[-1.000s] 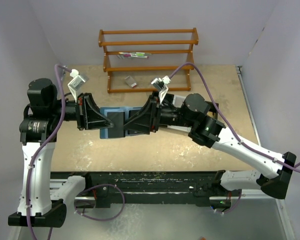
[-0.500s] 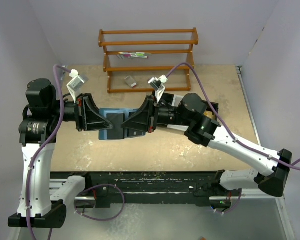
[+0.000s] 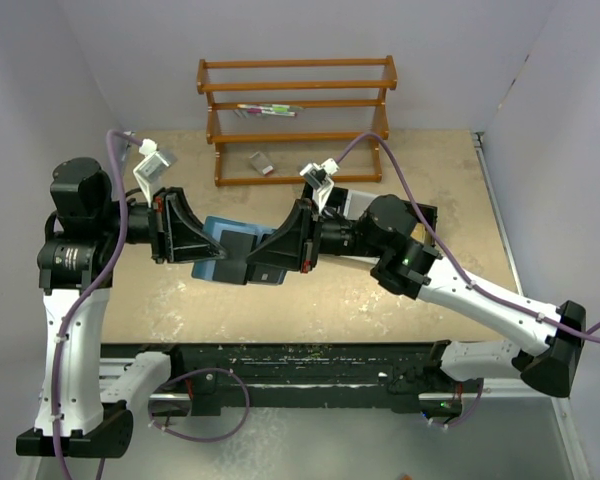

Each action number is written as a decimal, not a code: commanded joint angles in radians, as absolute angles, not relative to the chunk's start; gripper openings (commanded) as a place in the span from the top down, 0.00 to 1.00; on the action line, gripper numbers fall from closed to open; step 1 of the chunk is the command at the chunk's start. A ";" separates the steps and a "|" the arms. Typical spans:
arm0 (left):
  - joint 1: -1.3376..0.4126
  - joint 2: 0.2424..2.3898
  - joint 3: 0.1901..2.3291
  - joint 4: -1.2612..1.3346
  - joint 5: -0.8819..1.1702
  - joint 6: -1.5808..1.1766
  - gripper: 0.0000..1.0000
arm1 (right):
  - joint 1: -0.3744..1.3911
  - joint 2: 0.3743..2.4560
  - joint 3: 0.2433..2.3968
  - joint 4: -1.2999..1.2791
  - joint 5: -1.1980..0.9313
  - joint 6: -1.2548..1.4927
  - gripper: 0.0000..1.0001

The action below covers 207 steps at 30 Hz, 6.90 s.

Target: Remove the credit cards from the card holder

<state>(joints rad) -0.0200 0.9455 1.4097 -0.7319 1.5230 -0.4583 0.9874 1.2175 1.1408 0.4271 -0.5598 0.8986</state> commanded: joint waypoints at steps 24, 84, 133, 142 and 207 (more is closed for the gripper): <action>-0.015 0.918 1.424 -0.650 1.635 -0.522 0.97 | 0.986 1.205 1.108 0.604 -0.561 0.959 0.71; -0.015 0.968 1.578 -1.219 0.872 0.306 1.00 | 0.519 1.457 1.352 -0.729 0.366 0.522 1.00; -0.015 0.945 1.662 -1.091 1.177 -0.016 1.00 | 0.541 1.410 1.386 -0.377 0.011 0.582 0.24; -0.017 0.883 1.504 -0.617 1.210 -0.511 1.00 | 0.825 0.987 0.925 0.373 -0.205 0.757 0.05; -0.017 0.891 1.529 -1.267 1.157 0.584 0.20 | 1.078 1.426 1.730 -0.649 -0.474 0.182 1.00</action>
